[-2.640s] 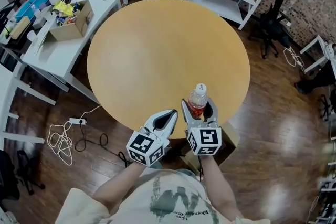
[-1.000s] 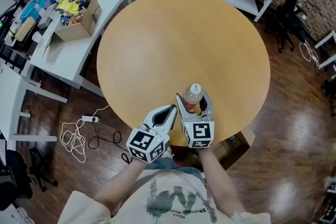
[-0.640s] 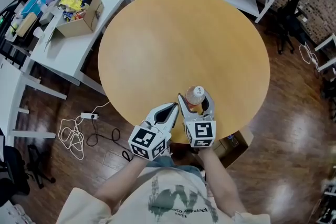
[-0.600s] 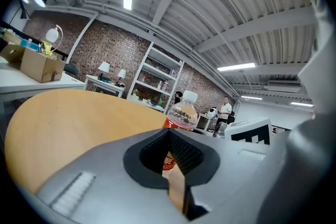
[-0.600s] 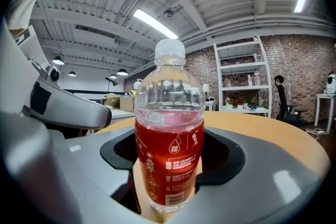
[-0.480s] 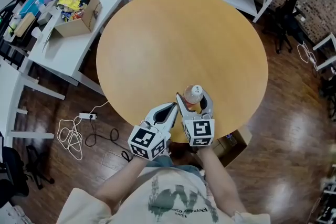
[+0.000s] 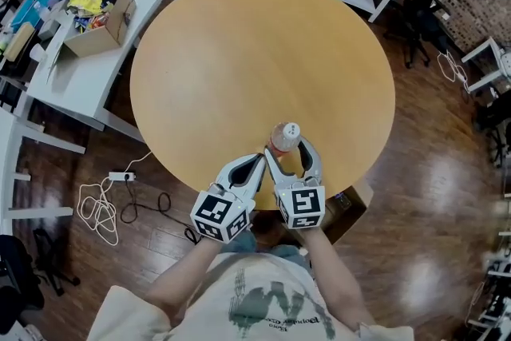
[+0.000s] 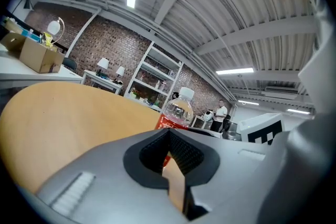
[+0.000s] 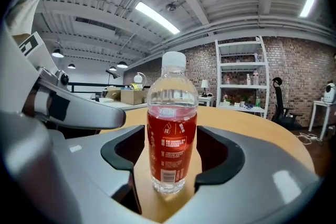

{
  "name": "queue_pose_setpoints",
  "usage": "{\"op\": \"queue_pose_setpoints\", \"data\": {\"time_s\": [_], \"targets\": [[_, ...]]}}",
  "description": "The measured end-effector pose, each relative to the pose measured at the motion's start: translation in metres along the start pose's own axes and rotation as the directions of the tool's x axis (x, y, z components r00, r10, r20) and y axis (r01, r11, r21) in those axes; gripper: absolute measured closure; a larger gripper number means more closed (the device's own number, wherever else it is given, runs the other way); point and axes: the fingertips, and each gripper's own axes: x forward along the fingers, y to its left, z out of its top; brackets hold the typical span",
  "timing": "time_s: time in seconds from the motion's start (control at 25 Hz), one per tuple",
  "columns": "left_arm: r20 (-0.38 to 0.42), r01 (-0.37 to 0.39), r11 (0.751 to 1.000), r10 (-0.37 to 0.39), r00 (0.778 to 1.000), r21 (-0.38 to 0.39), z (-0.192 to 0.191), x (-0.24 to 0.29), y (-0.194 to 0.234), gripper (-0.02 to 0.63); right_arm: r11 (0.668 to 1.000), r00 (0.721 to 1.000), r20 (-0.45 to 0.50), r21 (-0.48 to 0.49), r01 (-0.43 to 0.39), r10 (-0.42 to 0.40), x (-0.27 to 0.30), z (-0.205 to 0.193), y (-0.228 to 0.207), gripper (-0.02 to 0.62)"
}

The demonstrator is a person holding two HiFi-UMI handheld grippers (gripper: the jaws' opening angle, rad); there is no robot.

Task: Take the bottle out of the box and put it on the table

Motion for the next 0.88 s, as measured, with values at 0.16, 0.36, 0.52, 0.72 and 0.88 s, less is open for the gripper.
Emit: {"op": "queue_pose_setpoints", "data": {"time_s": [0.16, 0.36, 0.52, 0.72, 0.88], "targets": [[-0.006, 0.023, 1.000, -0.023, 1.000, -0.017, -0.006, 0.001, -0.005, 0.606, 1.000, 1.000, -0.019, -0.002, 0.019, -0.019, -0.013, -0.003, 0.002, 0.316], [-0.023, 0.042, 0.999, -0.042, 0.999, -0.022, -0.015, -0.001, -0.014, 0.606, 0.998, 0.998, -0.025, 0.021, 0.052, -0.051, -0.036, -0.005, 0.002, 0.356], [-0.021, 0.062, 0.998, -0.062, 0.998, -0.009, -0.017, 0.001, -0.030, 0.606, 0.996, 0.996, -0.023, 0.019, 0.084, -0.084, -0.060, -0.002, -0.003, 0.439], [-0.014, 0.114, 0.993, -0.113, 0.993, 0.031, -0.017, 0.011, -0.068, 0.606, 0.993, 0.993, 0.006, 0.033, 0.114, -0.115, -0.098, 0.010, -0.016, 0.517], [-0.008, 0.159, 0.985, -0.159, 0.987, 0.071, -0.019, 0.018, -0.108, 0.606, 0.989, 0.989, 0.034, 0.055, 0.139, -0.141, -0.134, 0.023, -0.032, 0.561]]}}
